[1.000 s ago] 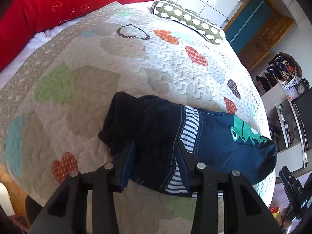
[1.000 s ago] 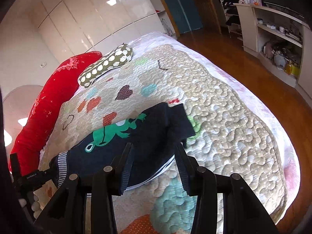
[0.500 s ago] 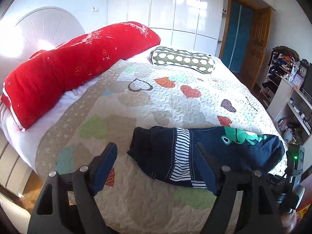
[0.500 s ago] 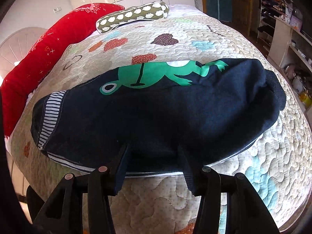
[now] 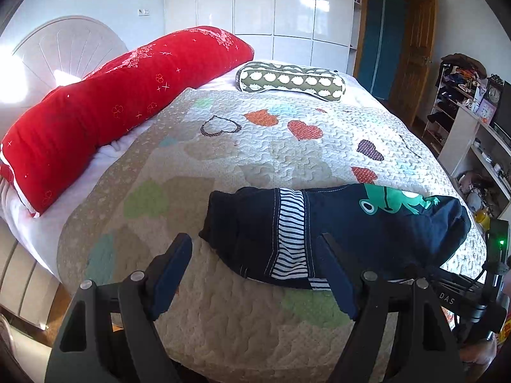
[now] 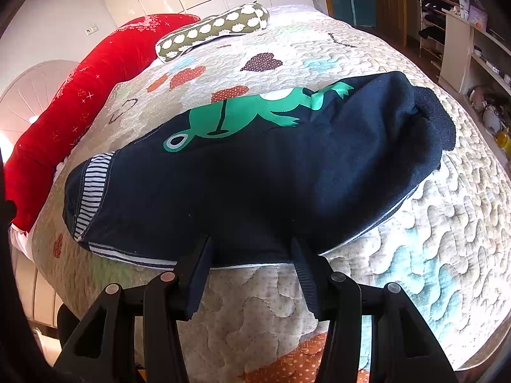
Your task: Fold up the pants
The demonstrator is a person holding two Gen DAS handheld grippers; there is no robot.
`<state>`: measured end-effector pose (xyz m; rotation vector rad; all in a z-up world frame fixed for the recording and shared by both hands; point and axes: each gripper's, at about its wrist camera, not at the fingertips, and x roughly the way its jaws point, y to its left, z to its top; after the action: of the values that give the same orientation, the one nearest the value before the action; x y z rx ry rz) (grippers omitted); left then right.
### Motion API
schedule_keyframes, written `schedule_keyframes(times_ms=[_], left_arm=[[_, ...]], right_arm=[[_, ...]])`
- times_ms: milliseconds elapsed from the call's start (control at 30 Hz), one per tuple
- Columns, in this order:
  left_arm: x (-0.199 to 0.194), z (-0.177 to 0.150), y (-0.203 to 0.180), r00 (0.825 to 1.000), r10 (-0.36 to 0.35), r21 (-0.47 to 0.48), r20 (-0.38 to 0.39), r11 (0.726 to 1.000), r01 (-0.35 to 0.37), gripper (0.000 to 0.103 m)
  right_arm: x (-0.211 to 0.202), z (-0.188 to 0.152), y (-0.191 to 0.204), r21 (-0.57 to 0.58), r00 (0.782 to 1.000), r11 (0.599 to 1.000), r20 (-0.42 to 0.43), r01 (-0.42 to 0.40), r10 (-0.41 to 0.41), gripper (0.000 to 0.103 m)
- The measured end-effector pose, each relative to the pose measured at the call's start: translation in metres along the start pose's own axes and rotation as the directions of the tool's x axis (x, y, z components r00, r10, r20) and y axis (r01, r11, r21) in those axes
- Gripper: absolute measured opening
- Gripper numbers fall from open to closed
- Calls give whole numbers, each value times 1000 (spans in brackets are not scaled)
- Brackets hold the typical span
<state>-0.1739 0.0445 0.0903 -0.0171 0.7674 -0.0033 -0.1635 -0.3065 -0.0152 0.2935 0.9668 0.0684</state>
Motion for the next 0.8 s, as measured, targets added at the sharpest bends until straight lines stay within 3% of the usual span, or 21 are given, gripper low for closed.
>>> schedule_keyframes(times_ms=[300, 467, 667, 800], left_arm=[[5, -2, -29, 999, -15, 70, -44, 997, 18, 79], [16, 7, -57, 989, -108, 105, -103, 987, 119, 79], [52, 34, -119, 934, -279, 110, -223, 945, 308, 79], [82, 58, -180, 863, -392, 128, -318, 885, 449, 79]], right_arm=[[-8, -8, -25, 63, 996, 994, -12, -91, 92, 54], [-28, -13, -61, 151, 994, 982, 40, -110, 105, 54], [-54, -15, -113, 252, 991, 967, 132, -27, -7, 60], [-55, -8, -136, 290, 990, 956, 142, -48, 6, 60]])
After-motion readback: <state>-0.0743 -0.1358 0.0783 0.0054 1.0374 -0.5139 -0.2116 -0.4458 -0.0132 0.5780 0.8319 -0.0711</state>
